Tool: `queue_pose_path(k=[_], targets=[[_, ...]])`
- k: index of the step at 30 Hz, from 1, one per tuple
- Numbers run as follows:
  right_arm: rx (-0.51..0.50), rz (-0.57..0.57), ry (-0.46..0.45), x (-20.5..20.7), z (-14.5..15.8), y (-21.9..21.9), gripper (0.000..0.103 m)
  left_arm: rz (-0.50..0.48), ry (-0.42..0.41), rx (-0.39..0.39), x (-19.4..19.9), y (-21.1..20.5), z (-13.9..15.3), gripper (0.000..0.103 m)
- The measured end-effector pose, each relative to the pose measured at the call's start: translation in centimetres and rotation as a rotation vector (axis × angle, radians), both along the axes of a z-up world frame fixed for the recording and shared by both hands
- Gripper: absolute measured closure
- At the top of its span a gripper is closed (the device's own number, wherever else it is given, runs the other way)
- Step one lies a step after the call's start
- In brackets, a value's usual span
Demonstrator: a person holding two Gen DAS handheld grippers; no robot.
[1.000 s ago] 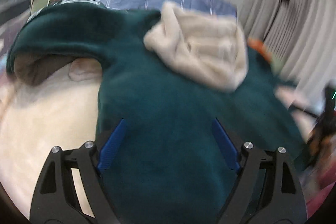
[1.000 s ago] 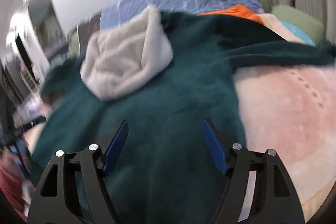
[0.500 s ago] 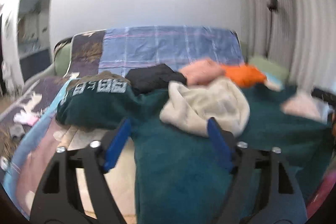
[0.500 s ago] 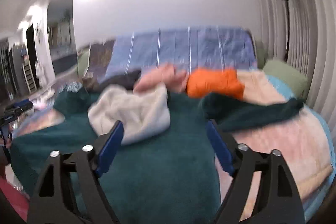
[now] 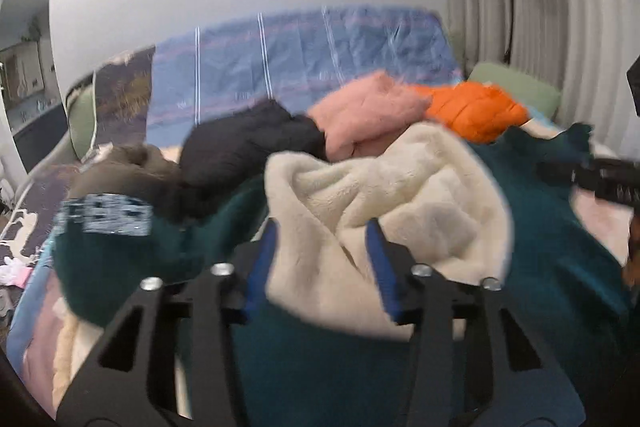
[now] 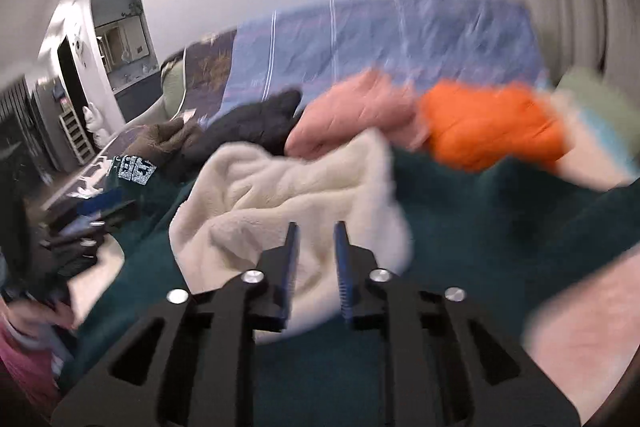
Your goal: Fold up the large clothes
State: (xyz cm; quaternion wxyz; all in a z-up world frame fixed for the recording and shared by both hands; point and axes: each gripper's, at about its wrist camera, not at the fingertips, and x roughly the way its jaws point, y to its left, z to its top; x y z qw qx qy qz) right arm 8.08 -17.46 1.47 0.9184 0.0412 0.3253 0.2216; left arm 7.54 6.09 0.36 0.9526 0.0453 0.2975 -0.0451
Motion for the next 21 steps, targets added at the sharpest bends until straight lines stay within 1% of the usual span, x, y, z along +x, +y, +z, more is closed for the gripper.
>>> queue_pose_path(k=[1, 2, 3, 4, 5, 6, 7, 8, 9, 10, 11, 12, 13, 14, 15, 16, 17, 18, 19, 20, 21], targets=[[0.005, 0.024, 0.032, 1.6, -1.3, 1.2, 0.084, 0.007, 0.047, -0.029, 1.7, 0.0, -1.3, 0.060], [-0.024, 0.029, 0.038, 2.5, -2.7, 1.9, 0.084, 0.019, 0.099, -0.057, 3.2, 0.3, -2.8, 0.059], [-0.080, 0.011, 0.046, 3.1, -4.0, 2.8, 0.085, 0.046, 0.148, -0.057, 4.5, 0.8, -4.7, 0.059], [-0.183, -0.035, 0.060, 4.1, -6.2, 3.3, 0.091, 0.113, 0.196, 0.008, 5.9, 1.6, -7.3, 0.059], [-0.260, -0.070, 0.066, 4.7, -8.5, 3.0, 0.100, 0.140, 0.222, 0.025, 6.5, 2.5, -9.6, 0.059], [-0.239, -0.064, 0.081, 4.9, -9.5, 2.3, 0.100, 0.127, 0.225, -0.063, 6.4, 3.8, -10.4, 0.059], [-0.124, -0.060, 0.123, 5.3, -9.8, 0.8, 0.103, 0.127, 0.214, -0.149, 6.0, 5.1, -9.6, 0.062], [-0.071, -0.071, 0.150, 5.4, -9.5, -0.1, 0.103, 0.143, 0.211, -0.161, 5.8, 5.6, -8.8, 0.065], [-0.033, -0.079, 0.186, 5.6, -8.9, -0.8, 0.103, 0.153, 0.207, -0.142, 5.5, 5.6, -8.3, 0.065], [-0.022, -0.084, 0.202, 5.6, -8.3, -1.0, 0.103, 0.153, 0.193, -0.108, 5.1, 5.4, -7.6, 0.065], [-0.009, -0.086, 0.203, 5.6, -7.5, -1.0, 0.103, 0.142, 0.183, -0.103, 4.9, 5.2, -7.0, 0.066], [0.002, -0.083, 0.186, 5.5, -6.4, -1.1, 0.103, 0.121, 0.170, -0.119, 4.8, 5.0, -6.3, 0.066], [-0.001, -0.070, 0.142, 5.5, -4.8, -0.5, 0.102, 0.088, 0.153, -0.142, 4.9, 4.6, -5.3, 0.066], [-0.012, -0.057, 0.110, 5.5, -3.6, 0.0, 0.102, 0.073, 0.142, -0.146, 5.3, 4.2, -4.8, 0.065], [-0.027, -0.042, 0.080, 6.1, -2.8, 1.1, 0.101, 0.058, 0.128, -0.135, 6.1, 3.4, -4.2, 0.062], [-0.038, -0.024, 0.058, 6.8, -2.1, 2.2, 0.099, 0.055, 0.128, -0.117, 6.9, 2.7, -4.3, 0.059], [-0.039, -0.016, 0.056, 7.7, -2.1, 3.1, 0.094, 0.056, 0.138, -0.091, 7.9, 2.0, -4.6, 0.051], [-0.053, -0.026, 0.065, 8.9, -2.8, 4.1, 0.091, 0.065, 0.154, -0.058, 8.9, 1.6, -5.5, 0.046], [-0.086, -0.050, 0.073, 9.9, -3.9, 4.6, 0.087, 0.089, 0.178, 0.002, 10.1, 1.1, -7.3, 0.045], [-0.148, -0.095, 0.081, 11.0, -5.6, 4.8, 0.085, 0.107, 0.196, 0.044, 10.8, 1.0, -9.2, 0.045], [-0.204, -0.133, 0.078, 11.8, -7.6, 4.4, 0.085, 0.104, 0.191, 0.038, 10.6, 1.2, -10.3, 0.044]])
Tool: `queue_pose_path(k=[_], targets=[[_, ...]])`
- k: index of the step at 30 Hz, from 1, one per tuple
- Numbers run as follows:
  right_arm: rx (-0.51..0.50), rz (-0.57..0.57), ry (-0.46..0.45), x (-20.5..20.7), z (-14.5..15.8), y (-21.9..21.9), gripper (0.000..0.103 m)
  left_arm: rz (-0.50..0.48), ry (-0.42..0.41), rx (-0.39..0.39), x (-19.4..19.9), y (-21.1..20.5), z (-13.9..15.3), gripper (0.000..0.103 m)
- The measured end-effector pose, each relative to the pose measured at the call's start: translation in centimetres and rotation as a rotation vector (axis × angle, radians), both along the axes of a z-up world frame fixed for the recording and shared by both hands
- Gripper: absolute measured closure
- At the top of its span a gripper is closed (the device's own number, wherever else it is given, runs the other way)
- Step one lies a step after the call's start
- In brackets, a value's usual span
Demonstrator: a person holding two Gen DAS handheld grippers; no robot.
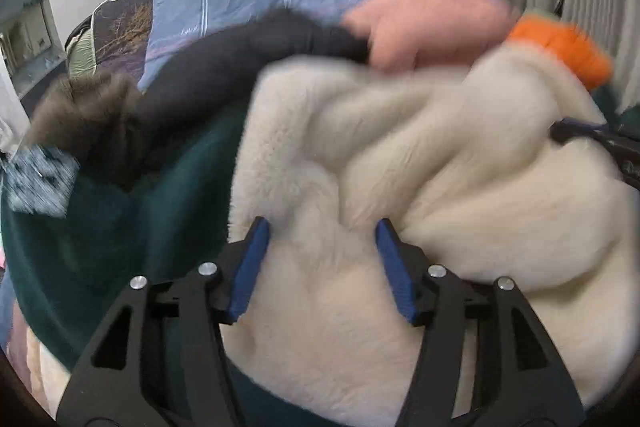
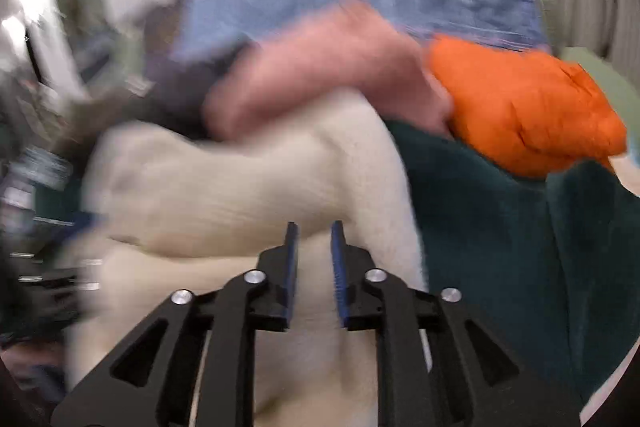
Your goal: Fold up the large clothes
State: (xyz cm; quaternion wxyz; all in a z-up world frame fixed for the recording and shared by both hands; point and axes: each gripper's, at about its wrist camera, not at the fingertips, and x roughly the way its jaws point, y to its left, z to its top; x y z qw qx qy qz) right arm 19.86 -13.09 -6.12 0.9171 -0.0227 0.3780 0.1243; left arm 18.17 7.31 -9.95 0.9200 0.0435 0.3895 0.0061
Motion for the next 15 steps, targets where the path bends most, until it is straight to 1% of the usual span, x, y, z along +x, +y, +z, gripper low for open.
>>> queue_pose_path(k=[1, 2, 3, 4, 5, 6, 8, 9, 10, 11, 12, 13, 14, 15], targets=[[-0.010, -0.006, -0.010, 0.3, -2.4, -0.3, 0.084, -0.008, -0.026, -0.030, -0.4, 0.3, 0.2, 0.044], [0.037, -0.012, 0.003, 0.3, -2.5, -1.1, 0.085, -0.010, -0.048, -0.052, -0.8, 0.6, 1.0, 0.044], [0.055, -0.014, -0.005, 0.2, -2.0, -1.3, 0.083, -0.006, -0.062, -0.065, -1.0, 0.8, 1.5, 0.044], [0.056, -0.008, -0.021, -0.2, -1.6, -1.5, 0.082, -0.009, -0.077, -0.115, -1.7, 1.6, 2.3, 0.044], [0.049, -0.007, -0.017, 0.0, -1.9, -1.4, 0.082, -0.008, -0.081, -0.153, -1.9, 2.1, 2.6, 0.044], [0.049, -0.008, -0.009, 0.1, -2.0, -1.4, 0.082, 0.003, -0.087, -0.190, -2.3, 2.9, 3.0, 0.038], [0.045, -0.008, -0.012, 0.4, -1.8, -1.5, 0.082, 0.076, -0.119, -0.247, -3.8, 5.5, 4.3, 0.033], [0.044, -0.007, -0.013, 0.5, -1.7, -1.5, 0.082, 0.111, -0.144, -0.269, -4.7, 7.1, 4.9, 0.028], [0.045, -0.006, -0.013, 0.6, -1.8, -1.5, 0.081, 0.171, -0.177, -0.290, -5.8, 9.4, 5.5, 0.025], [0.048, -0.005, -0.012, 0.7, -1.8, -1.4, 0.081, 0.231, -0.203, -0.304, -6.9, 11.4, 5.8, 0.017], [0.050, -0.004, -0.011, 1.2, -1.6, -1.5, 0.081, 0.330, -0.230, -0.317, -8.3, 14.8, 5.8, 0.013], [0.050, -0.002, -0.011, 1.1, -1.5, -1.4, 0.080, 0.403, -0.232, -0.327, -9.4, 17.3, 5.3, 0.012], [0.047, -0.002, -0.013, 0.6, -1.6, -1.4, 0.080, 0.449, -0.223, -0.337, -9.7, 19.1, 4.9, 0.012], [0.045, -0.002, -0.014, 0.5, -1.9, -1.2, 0.080, 0.520, -0.200, -0.368, -10.6, 21.8, 4.0, 0.012]])
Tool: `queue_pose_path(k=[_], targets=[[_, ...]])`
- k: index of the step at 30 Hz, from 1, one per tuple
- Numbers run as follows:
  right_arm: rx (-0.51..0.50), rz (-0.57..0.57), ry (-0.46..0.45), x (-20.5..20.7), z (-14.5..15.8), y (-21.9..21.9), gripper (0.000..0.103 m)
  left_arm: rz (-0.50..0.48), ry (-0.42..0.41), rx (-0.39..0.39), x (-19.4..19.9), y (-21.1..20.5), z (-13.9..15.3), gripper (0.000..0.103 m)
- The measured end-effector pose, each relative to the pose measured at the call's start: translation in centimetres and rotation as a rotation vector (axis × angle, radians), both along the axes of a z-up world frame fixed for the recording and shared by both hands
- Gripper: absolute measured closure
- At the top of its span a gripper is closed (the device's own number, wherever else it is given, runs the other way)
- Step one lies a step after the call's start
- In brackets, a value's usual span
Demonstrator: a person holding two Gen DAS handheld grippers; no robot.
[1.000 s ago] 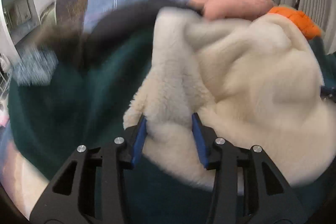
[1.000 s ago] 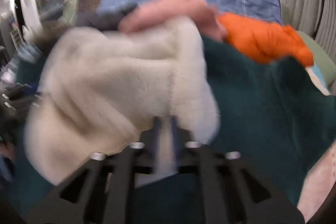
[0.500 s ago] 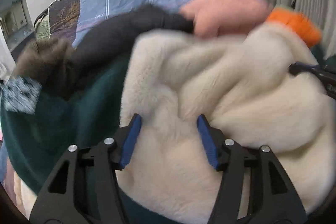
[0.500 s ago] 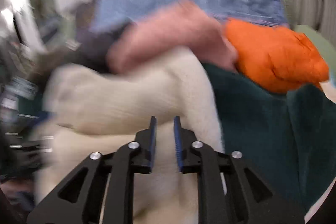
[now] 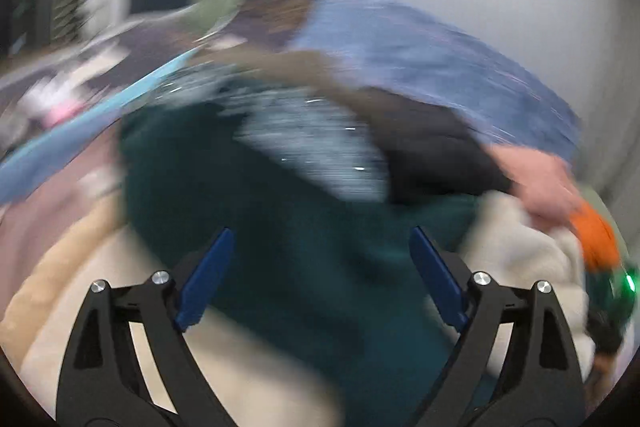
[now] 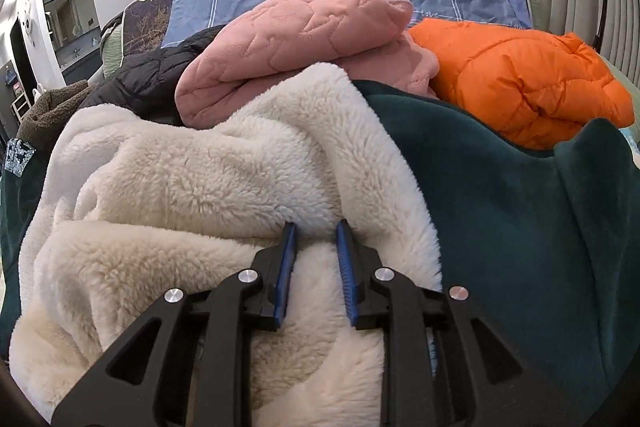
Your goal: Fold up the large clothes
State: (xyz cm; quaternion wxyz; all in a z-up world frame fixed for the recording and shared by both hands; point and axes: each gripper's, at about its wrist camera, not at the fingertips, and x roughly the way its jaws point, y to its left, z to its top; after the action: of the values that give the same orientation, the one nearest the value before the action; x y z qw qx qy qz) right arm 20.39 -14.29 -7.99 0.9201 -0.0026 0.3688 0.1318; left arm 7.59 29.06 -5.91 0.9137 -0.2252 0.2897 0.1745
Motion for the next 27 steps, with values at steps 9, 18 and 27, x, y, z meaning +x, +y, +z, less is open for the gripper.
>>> queue_pose_path(k=[9, 18, 27], targets=[[-0.008, -0.001, -0.003, -0.4, -0.2, 0.3, 0.080, 0.118, -0.181, -0.697, -3.8, 14.0, -9.8, 0.013], [-0.016, -0.003, -0.005, -0.4, -0.2, 0.5, 0.080, 0.061, -0.293, -0.646, -1.8, 15.2, -6.2, 0.075], [-0.015, -0.003, -0.005, -0.4, -0.2, 0.5, 0.080, -0.041, -0.358, -0.035, -4.0, 4.1, 8.5, 0.088]])
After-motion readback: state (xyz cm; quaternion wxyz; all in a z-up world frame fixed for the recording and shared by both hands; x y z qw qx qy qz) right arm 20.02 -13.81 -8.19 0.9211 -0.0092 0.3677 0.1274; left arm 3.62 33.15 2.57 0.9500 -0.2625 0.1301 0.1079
